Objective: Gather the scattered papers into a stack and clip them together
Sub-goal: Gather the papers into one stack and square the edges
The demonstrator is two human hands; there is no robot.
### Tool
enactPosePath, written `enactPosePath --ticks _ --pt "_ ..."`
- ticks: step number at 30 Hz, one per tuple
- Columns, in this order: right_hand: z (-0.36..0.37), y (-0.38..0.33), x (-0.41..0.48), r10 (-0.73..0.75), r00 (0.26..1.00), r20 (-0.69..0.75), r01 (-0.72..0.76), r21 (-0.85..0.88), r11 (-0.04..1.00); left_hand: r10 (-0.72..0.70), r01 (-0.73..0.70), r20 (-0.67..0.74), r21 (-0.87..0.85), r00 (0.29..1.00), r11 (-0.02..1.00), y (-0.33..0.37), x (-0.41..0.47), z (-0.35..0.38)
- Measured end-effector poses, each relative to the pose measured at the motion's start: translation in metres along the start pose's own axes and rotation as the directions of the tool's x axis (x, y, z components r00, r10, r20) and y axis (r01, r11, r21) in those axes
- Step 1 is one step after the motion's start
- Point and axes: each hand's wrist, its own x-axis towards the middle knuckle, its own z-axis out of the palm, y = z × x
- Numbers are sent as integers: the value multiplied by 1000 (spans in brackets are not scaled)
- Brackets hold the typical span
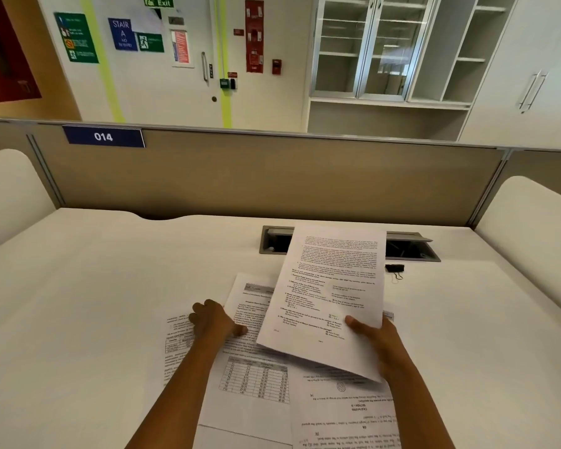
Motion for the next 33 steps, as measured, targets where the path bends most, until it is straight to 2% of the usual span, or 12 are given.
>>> enactPosePath --ticks 5,9,13,16,19,24,28,33 --pt "1 1 0 -4 1000 -9 4 3 1000 43 -34 53 -156 998 987 0 4 -4" --pt "-2 1 -1 -12 1000 -5 12 3 1000 66 -78 -58 -248 996 966 -4 -5 -9" --pt "-3 2 1 -24 1000 -6 24 1 1000 -33 -26 -193 -299 981 954 -23 -10 -20" --pt "-3 5 3 -17 1000 -13 17 -10 1000 -208 163 -222 -206 952 965 -45 -10 -25" --pt "-2 6 3 -19 999 -25 19 -21 1000 -352 314 -184 -208 918 926 -60 -12 -26" --pt "-2 7 5 -16 999 -33 15 -26 1000 -427 377 -99 -319 899 869 -65 -13 -22" --pt "-1 6 3 -15 1000 -27 14 -34 999 -421 364 -93 -361 902 859 -60 -16 -23" --pt "-2 9 5 -11 1000 -23 10 -38 999 -348 325 -67 -225 935 918 -61 -13 -29"
